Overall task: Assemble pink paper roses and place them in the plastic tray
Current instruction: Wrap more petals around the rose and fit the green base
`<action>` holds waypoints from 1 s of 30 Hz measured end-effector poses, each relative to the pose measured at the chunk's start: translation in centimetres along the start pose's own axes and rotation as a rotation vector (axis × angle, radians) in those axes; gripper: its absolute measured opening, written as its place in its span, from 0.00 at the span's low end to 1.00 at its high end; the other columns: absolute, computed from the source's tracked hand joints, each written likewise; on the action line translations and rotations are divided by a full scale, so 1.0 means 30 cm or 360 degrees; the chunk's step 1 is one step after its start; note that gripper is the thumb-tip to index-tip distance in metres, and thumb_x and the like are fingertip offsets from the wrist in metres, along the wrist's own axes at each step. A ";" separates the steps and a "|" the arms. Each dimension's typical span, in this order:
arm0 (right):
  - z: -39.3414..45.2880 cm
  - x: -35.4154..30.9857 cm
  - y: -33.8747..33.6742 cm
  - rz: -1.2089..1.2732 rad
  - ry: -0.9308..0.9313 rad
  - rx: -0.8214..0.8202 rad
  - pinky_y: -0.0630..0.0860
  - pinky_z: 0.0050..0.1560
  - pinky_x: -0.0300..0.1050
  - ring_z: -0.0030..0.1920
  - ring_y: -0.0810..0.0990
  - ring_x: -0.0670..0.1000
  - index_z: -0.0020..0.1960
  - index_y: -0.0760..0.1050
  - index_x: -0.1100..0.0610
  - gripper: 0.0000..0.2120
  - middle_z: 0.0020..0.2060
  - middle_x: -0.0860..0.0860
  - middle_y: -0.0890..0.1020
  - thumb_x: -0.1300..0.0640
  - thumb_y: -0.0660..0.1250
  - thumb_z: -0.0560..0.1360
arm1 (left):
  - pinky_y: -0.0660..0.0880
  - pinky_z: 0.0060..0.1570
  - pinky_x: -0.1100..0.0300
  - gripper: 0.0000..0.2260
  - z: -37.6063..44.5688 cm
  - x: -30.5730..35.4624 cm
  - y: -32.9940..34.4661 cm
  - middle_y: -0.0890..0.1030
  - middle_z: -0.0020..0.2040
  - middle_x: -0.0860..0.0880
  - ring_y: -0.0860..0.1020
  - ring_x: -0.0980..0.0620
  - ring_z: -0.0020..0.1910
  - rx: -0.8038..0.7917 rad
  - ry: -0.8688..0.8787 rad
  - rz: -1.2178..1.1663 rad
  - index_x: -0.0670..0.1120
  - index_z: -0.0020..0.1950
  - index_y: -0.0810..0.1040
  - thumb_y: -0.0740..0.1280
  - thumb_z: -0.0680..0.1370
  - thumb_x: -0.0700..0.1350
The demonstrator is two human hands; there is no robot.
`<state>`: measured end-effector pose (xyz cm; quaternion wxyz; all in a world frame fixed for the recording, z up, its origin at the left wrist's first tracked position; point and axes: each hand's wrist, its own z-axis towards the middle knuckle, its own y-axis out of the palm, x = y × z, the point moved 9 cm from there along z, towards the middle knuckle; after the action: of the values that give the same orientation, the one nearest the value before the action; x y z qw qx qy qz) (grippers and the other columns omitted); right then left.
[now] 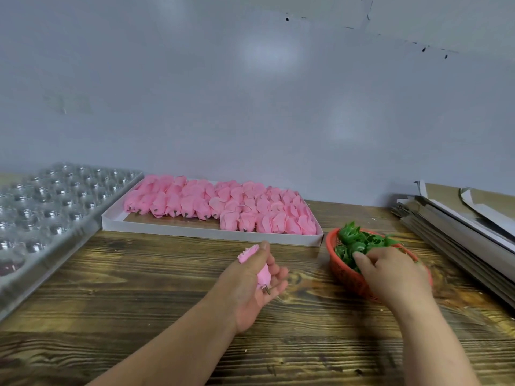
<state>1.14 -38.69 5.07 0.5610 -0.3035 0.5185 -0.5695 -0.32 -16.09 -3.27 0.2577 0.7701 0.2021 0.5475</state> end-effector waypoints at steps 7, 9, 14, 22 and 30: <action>-0.009 -0.007 0.030 -0.0286 0.0022 -0.0100 0.66 0.57 0.51 0.54 0.76 0.55 0.42 0.79 0.50 0.24 0.47 0.51 0.81 0.37 0.50 0.78 | 0.78 0.48 0.52 0.11 -0.002 -0.006 0.001 0.77 0.29 0.48 0.81 0.52 0.31 0.0008 -0.0030 0.0026 0.43 0.38 0.76 0.68 0.76 0.49; -0.010 -0.014 0.042 -0.0307 0.0029 -0.0121 0.65 0.58 0.51 0.56 0.75 0.56 0.46 0.79 0.52 0.25 0.50 0.53 0.82 0.37 0.50 0.78 | 0.78 0.49 0.52 0.12 -0.002 -0.007 0.000 0.77 0.29 0.48 0.81 0.52 0.31 0.0011 -0.0034 0.0039 0.43 0.37 0.76 0.68 0.76 0.50; -0.005 -0.019 0.040 -0.0274 0.0018 -0.0099 0.66 0.55 0.50 0.52 0.76 0.56 0.40 0.75 0.52 0.18 0.46 0.52 0.81 0.42 0.54 0.78 | 0.78 0.49 0.52 0.12 -0.002 -0.006 -0.003 0.78 0.30 0.48 0.81 0.52 0.32 0.0014 -0.0040 0.0041 0.43 0.38 0.77 0.68 0.75 0.50; -0.002 -0.014 0.033 0.0005 0.0108 -0.0081 0.68 0.52 0.49 0.45 0.78 0.57 0.37 0.76 0.54 0.11 0.38 0.53 0.81 0.56 0.59 0.75 | 0.78 0.47 0.53 0.13 -0.006 -0.009 0.001 0.77 0.29 0.48 0.81 0.52 0.31 0.0011 -0.0033 0.0053 0.43 0.37 0.76 0.68 0.76 0.50; -0.029 -0.006 -0.102 0.0313 0.0099 0.0530 0.68 0.45 0.51 0.40 0.74 0.61 0.33 0.75 0.59 0.11 0.32 0.56 0.77 0.59 0.61 0.73 | 0.78 0.46 0.53 0.12 -0.008 -0.005 0.005 0.78 0.29 0.47 0.81 0.52 0.31 0.0008 -0.0025 0.0030 0.43 0.35 0.77 0.68 0.75 0.49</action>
<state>-0.63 -38.81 7.71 0.6400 -0.1366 0.4614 -0.5991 -0.60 -16.25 -3.23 0.2523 0.7769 0.1942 0.5433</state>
